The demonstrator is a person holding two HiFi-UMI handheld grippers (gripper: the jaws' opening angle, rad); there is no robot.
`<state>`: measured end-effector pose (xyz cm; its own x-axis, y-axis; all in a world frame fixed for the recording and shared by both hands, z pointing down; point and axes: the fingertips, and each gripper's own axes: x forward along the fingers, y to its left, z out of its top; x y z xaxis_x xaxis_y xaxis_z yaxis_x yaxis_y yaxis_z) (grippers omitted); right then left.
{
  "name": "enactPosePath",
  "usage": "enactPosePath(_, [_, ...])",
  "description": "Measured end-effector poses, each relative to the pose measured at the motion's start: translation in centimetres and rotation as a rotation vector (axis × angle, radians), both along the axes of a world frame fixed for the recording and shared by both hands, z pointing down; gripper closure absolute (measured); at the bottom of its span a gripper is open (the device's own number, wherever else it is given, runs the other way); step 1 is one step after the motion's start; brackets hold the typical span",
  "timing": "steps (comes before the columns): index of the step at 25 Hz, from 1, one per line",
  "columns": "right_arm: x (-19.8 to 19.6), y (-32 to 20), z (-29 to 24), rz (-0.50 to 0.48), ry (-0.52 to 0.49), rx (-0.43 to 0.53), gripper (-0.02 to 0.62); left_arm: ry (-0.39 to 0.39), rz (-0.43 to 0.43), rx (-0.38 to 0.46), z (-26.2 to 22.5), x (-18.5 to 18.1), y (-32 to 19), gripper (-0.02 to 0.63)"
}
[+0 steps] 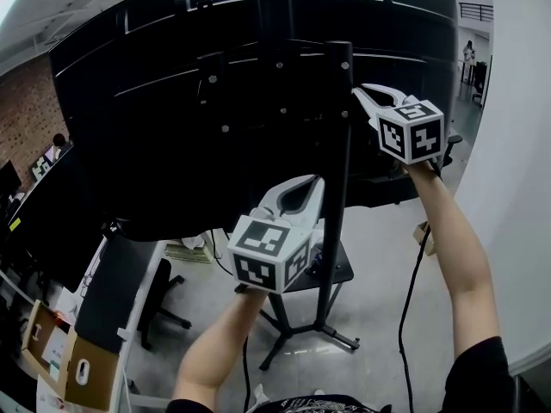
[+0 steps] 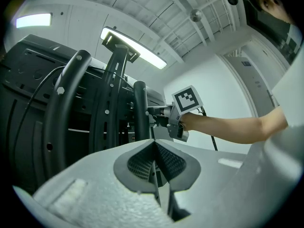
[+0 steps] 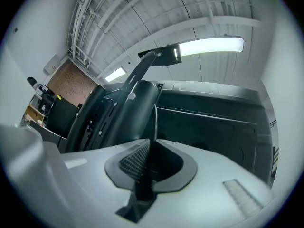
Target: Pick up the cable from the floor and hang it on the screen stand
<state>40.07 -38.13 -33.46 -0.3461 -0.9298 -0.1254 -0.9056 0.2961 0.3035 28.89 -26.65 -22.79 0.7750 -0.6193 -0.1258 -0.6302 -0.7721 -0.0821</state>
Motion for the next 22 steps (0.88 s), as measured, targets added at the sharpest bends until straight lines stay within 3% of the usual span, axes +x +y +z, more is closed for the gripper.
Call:
enactPosePath(9, [1.8, 2.4, 2.0, 0.03, -0.012, 0.098, 0.522, 0.003, -0.089, -0.053, 2.0, 0.0, -0.5, 0.604])
enactPosePath(15, [0.6, 5.8, 1.7, 0.042, -0.027, 0.2, 0.502, -0.013, -0.137, -0.079, 3.3, -1.3, 0.2, 0.604])
enactPosePath(22, [-3.7, 9.3, 5.1, 0.067, 0.047, 0.158, 0.505, 0.002, -0.134, -0.1, 4.3, -4.3, 2.3, 0.604])
